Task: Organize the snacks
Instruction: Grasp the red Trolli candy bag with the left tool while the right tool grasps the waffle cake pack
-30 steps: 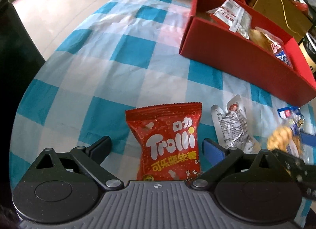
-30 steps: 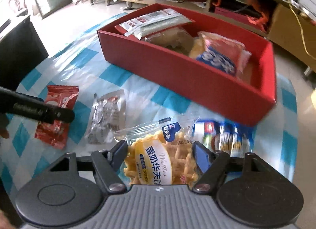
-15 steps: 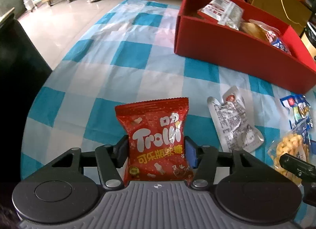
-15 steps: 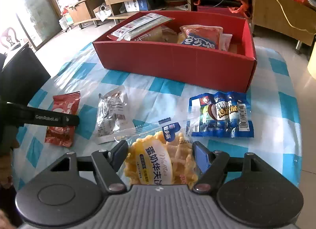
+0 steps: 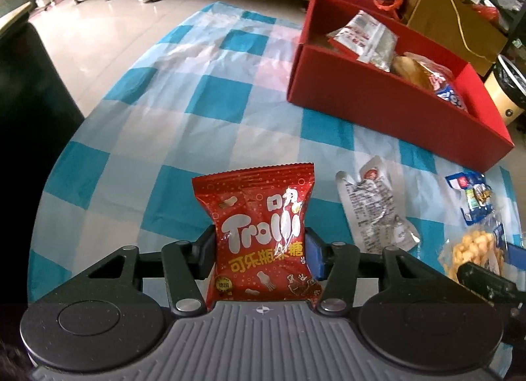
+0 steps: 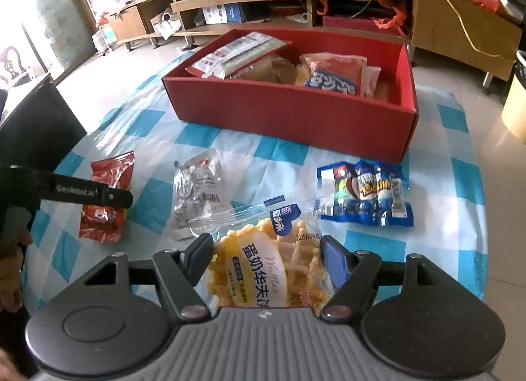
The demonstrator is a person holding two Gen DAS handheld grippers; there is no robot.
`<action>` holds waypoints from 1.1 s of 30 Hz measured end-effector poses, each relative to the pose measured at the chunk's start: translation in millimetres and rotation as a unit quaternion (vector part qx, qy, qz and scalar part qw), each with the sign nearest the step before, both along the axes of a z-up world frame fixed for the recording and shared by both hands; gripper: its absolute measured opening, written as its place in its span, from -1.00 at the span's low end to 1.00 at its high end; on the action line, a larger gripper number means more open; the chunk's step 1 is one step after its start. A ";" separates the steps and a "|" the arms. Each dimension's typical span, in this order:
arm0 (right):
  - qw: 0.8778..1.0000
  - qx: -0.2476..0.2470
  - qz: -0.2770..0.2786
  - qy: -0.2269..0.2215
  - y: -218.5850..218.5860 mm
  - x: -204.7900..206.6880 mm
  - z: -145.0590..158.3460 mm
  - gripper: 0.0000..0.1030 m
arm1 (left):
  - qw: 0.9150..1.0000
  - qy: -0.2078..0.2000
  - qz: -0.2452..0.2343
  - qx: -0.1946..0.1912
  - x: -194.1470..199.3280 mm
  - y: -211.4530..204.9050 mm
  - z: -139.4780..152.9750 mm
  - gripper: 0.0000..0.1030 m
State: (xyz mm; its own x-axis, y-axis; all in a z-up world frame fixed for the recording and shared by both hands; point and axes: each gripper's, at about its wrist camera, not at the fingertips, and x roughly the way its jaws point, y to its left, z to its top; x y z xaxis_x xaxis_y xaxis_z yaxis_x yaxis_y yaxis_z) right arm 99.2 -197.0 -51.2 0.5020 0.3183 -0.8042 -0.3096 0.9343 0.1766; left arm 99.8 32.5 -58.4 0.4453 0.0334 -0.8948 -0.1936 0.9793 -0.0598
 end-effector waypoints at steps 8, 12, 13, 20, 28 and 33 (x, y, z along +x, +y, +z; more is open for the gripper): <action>1.000 -0.010 -0.005 -0.011 7.8 -3.0 12.5 0.30 | 0.999 -0.020 -0.025 0.019 -3.4 -8.8 8.2 0.18; 1.000 -0.011 -0.011 -0.010 10.7 -5.9 12.6 0.30 | 0.999 -0.023 -0.033 0.021 -5.4 -11.8 10.1 0.18; 1.000 -0.010 -0.012 -0.009 11.2 -6.0 12.1 0.30 | 0.999 -0.024 -0.034 0.021 -5.8 -12.6 10.6 0.18; 1.000 -0.011 -0.022 -0.011 15.4 -9.8 12.3 0.30 | 0.998 -0.037 -0.046 0.032 -9.2 -18.6 15.8 0.18; 0.999 -0.008 -0.026 -0.024 14.4 -9.0 21.4 0.30 | 0.997 -0.042 -0.049 0.036 -9.5 -20.4 18.3 0.18; 0.999 -0.009 -0.027 -0.025 14.4 -8.9 21.8 0.30 | 0.997 -0.043 -0.052 0.039 -10.1 -22.1 19.3 0.19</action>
State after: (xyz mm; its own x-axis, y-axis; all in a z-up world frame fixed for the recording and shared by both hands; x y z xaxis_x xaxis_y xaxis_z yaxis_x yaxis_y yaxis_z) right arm 90.3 -182.6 -29.4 0.5580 0.2753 -0.7829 -0.2667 0.9528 0.1450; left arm 89.7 10.5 -39.1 0.5258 0.0511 -0.8491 -0.0889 0.9960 0.0049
